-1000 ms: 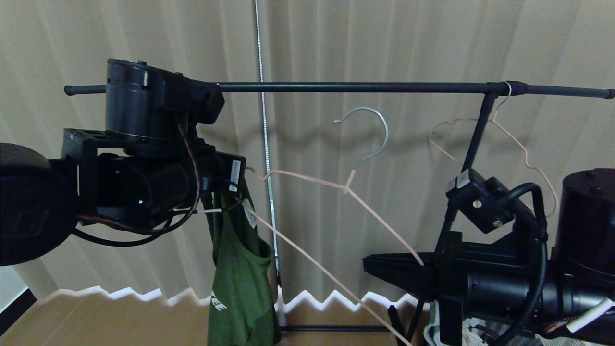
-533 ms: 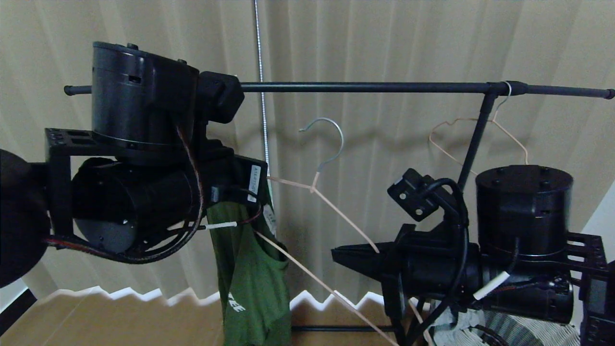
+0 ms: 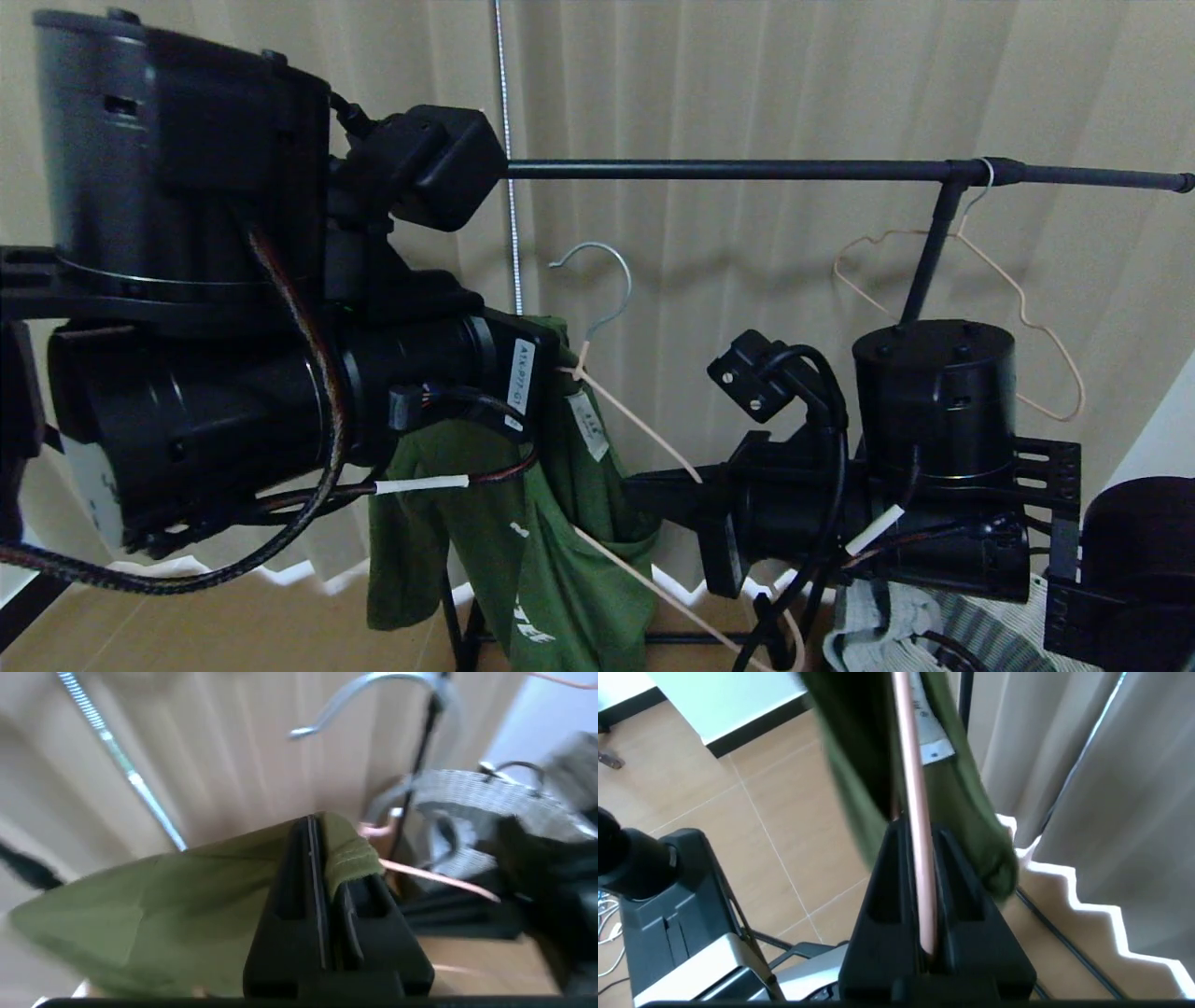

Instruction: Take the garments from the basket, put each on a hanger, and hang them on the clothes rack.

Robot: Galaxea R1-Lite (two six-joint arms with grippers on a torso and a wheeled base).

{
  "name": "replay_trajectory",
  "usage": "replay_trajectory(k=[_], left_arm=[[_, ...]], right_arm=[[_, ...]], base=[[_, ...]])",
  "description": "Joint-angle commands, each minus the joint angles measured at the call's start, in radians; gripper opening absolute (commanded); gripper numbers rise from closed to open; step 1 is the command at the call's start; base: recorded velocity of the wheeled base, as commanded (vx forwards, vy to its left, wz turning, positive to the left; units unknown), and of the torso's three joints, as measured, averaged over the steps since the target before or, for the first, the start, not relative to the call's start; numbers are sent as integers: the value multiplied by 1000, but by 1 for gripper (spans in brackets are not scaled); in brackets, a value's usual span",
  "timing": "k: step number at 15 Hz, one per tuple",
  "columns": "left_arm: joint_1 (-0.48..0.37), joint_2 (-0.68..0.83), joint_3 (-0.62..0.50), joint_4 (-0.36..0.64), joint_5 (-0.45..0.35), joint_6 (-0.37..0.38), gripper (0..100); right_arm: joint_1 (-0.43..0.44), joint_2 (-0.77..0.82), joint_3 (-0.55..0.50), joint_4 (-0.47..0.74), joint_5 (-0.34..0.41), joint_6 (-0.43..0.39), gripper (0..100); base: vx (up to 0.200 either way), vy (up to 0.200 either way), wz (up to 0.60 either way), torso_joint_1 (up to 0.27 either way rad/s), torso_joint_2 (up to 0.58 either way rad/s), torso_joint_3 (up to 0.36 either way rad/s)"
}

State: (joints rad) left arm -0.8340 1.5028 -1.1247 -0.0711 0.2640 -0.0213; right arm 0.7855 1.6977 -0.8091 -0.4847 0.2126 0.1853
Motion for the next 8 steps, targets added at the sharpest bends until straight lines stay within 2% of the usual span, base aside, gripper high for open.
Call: replay_trajectory(k=[1, 8], left_arm=[[-2, -36, 29, -1, -52, 1, 0], [-2, -56, 79, -3, -72, 6, 0]], right_arm=[[-14, 0, -12, 0, 1, 0, 0], [-40, -56, -13, 0, -1, -6, 0]], base=[[0, 0, 0, 0, 0, 0], [0, 0, 0, 0, 0, 0]])
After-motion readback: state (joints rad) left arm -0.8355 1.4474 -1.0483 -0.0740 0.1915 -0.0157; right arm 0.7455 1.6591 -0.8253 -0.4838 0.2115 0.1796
